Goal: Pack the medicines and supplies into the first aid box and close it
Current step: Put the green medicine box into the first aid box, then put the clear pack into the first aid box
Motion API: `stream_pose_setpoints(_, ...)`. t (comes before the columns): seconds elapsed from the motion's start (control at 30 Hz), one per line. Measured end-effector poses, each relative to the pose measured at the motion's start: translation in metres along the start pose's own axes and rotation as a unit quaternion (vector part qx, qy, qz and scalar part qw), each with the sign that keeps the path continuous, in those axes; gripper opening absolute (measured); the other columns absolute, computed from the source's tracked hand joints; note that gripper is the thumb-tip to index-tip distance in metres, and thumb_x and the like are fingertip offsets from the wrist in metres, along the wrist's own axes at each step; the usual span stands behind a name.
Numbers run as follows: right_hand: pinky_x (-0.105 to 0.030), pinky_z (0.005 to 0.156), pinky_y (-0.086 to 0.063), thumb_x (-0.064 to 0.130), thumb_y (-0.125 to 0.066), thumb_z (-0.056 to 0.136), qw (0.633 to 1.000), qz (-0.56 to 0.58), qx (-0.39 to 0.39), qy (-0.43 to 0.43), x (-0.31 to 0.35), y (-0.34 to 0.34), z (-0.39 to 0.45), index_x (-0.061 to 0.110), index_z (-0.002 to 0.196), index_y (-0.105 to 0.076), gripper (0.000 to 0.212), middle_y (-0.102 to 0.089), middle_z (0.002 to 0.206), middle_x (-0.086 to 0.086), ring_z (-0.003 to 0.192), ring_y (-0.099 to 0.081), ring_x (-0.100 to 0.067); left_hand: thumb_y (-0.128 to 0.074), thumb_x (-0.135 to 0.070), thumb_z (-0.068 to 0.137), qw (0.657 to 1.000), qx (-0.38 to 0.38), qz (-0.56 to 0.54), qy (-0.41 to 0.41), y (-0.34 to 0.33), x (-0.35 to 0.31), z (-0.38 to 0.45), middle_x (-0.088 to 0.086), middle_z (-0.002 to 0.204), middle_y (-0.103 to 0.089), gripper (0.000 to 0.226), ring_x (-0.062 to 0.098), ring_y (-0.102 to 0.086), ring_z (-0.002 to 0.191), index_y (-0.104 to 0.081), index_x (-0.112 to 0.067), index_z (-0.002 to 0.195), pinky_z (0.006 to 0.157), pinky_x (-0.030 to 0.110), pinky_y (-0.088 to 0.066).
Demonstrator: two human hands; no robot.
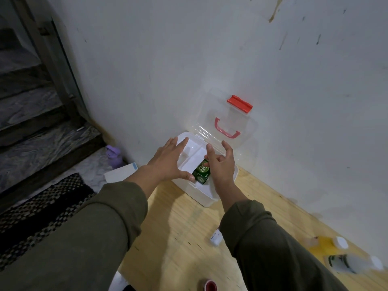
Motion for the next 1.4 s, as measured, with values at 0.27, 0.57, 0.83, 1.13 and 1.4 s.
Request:
stream_pose_setpoints(0.27,-0.025,0.081,-0.051,0.028,-0.065,0.086,0.990,-0.102,-0.045,0.083,0.038,0.044,-0.021,0.024,0.132,-0.045,0.051,-0.059,0.113,-0.001,0.097,-0.058,-0.014,-0.069,-0.056,0.074,0.999,-0.030,-0.005,-0.038,0.015,-0.020,-0.003,0.005,0.161,-0.002,0.106,0.025,0.005,0.148,-0.004,-0.023,0.151,0.118,0.045,-0.010)
stream_pose_setpoints(0.57,-0.023,0.100,-0.030,0.023,-0.064,0.085,0.956,-0.254,-0.144,0.028,0.028,0.120,-0.109,0.027,0.139,-0.040,0.059,-0.043,0.141,-0.003,0.130,-0.041,-0.018,-0.070,-0.050,0.075,0.981,0.033,-0.055,-0.185,-0.002,-0.083,-0.040,-0.002,0.160,-0.012,0.097,0.016,0.000,0.148,-0.013,-0.026,0.150,0.119,0.041,-0.015)
stream_pose_setpoints(0.83,-0.020,0.094,-0.029,0.020,-0.066,0.082,0.938,-0.270,-0.211,-0.052,-0.020,0.166,-0.190,0.024,0.139,-0.040,0.062,-0.041,0.139,-0.006,0.129,-0.041,-0.019,-0.071,-0.046,0.076,0.953,0.131,-0.023,-0.273,-0.054,-0.129,-0.088,-0.001,0.159,-0.018,0.093,0.016,-0.003,0.148,-0.018,-0.025,0.150,0.118,0.036,-0.015)
stream_pose_setpoints(1.13,-0.034,0.096,-0.043,0.024,-0.071,0.076,0.926,-0.294,-0.200,-0.123,-0.081,0.178,-0.249,0.028,0.135,-0.044,0.066,-0.049,0.130,-0.005,0.123,-0.046,-0.018,-0.073,-0.051,0.072,0.932,0.230,0.013,-0.280,-0.121,-0.137,-0.120,-0.001,0.155,-0.029,0.095,0.018,-0.022,0.144,-0.022,-0.026,0.149,0.112,0.033,-0.024)
stream_pose_setpoints(1.4,-0.041,0.101,-0.039,0.031,-0.073,0.073,0.914,-0.326,-0.157,-0.181,-0.125,0.198,-0.280,0.028,0.138,-0.039,0.073,-0.045,0.137,-0.003,0.128,-0.039,-0.022,-0.064,-0.053,0.080,0.904,0.292,0.107,-0.293,-0.173,-0.151,-0.137,0.001,0.157,-0.024,0.088,0.023,-0.026,0.143,-0.019,-0.026,0.150,0.112,0.034,-0.026)
Point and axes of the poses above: each hand's wrist, its own z-axis towards the middle knuckle, its own y-axis out of the back of the hand, x = y × z, the point moved 3 cm from there along z, towards the middle knuckle
